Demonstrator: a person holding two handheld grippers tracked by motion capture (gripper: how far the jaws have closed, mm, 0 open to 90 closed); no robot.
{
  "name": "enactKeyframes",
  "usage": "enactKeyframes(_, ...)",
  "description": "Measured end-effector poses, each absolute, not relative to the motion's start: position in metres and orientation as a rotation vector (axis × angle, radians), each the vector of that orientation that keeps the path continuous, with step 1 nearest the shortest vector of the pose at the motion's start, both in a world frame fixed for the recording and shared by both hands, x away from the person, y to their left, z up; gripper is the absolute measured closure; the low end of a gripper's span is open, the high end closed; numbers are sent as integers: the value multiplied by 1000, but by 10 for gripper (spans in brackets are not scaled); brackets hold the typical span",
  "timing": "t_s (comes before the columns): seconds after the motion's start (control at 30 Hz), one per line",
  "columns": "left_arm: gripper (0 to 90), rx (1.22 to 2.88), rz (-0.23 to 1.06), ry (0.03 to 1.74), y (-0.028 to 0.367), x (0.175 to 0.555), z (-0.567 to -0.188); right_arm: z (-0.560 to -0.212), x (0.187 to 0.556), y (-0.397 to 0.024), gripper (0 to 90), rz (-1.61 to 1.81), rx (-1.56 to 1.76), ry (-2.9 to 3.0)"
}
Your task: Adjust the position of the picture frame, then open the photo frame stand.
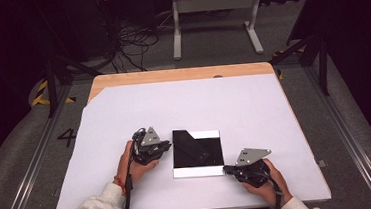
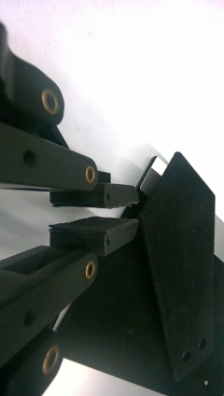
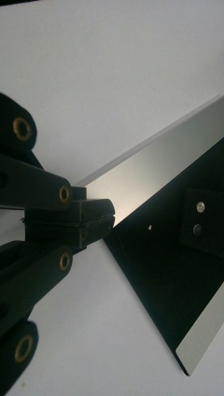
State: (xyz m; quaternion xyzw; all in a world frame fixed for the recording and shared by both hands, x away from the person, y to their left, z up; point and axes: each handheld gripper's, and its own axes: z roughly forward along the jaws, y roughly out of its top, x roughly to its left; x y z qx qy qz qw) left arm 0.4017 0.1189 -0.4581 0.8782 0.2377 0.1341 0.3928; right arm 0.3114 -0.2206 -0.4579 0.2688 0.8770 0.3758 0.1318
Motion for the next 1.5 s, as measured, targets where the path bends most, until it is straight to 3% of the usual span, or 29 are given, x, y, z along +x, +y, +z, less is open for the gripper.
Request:
enactKeyframes(0.3,721,2228,372,599,121,401,-457,-458,310,-219,900,1077,767,2536)
enactKeyframes(0.9,463,2223,294,547,128,400,-453,-458,310,-219,900,1072,760,2540)
enactKeyframes(1.0,477,2244,305,548,127,399,-453,-458,310,-219,900,1070,759,2538)
enactKeyframes(1.07,627,2258,330,529,127,397,-452,-458,310,-219,900,1068,755,2536)
enactKeyframes(1.13,664,2257,334,522,127,396,-451,-458,310,-219,900,1070,755,2536)
enactKeyframes(1.17,753,2252,341,523,127,396,-451,-458,310,-219,900,1069,754,2536)
enactKeyframes(1.27,883,2253,343,519,127,397,-451,-458,310,-219,900,1070,758,2535)
enactKeyframes(1.5,900,2285,334,537,123,400,-455,-458,310,-219,900,1073,762,2535)
